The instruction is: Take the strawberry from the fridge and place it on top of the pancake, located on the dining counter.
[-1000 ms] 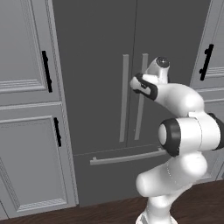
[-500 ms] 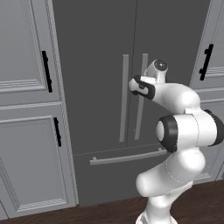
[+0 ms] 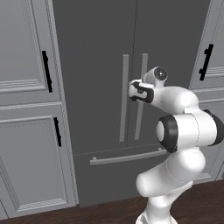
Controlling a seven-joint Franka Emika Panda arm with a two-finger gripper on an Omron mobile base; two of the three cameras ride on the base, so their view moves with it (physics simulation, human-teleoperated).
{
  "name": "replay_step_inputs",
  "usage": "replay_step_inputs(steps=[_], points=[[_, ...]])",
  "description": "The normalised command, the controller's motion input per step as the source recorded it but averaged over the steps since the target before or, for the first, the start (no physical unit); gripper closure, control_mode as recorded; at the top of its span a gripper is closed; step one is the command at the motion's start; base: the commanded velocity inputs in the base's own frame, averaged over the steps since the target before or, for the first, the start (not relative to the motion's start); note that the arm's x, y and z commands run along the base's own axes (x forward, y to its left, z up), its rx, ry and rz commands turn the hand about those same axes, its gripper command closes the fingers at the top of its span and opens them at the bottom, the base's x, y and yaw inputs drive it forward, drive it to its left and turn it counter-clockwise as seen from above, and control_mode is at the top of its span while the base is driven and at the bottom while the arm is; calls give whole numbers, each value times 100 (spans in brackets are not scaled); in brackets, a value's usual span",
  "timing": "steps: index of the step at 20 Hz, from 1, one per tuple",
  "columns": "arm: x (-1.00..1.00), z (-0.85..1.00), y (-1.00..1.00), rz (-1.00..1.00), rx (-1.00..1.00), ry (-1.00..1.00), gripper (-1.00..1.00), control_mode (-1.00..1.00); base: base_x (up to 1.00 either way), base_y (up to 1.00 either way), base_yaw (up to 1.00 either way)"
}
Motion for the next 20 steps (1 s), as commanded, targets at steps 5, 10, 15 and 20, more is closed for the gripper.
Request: replay_step_inputs(steps=[5,10,15,20], points=[[2,-70,-93,-1,0,2,100,-100,0,0,0],[-89,-44,-100,0,4,-1,100,-100,0,0,0],[-100,-27,-100,0,6,-7,100,-100,0,0,0],[-100,-19,-100,-2,5,-4,100,-100,0,0,0]])
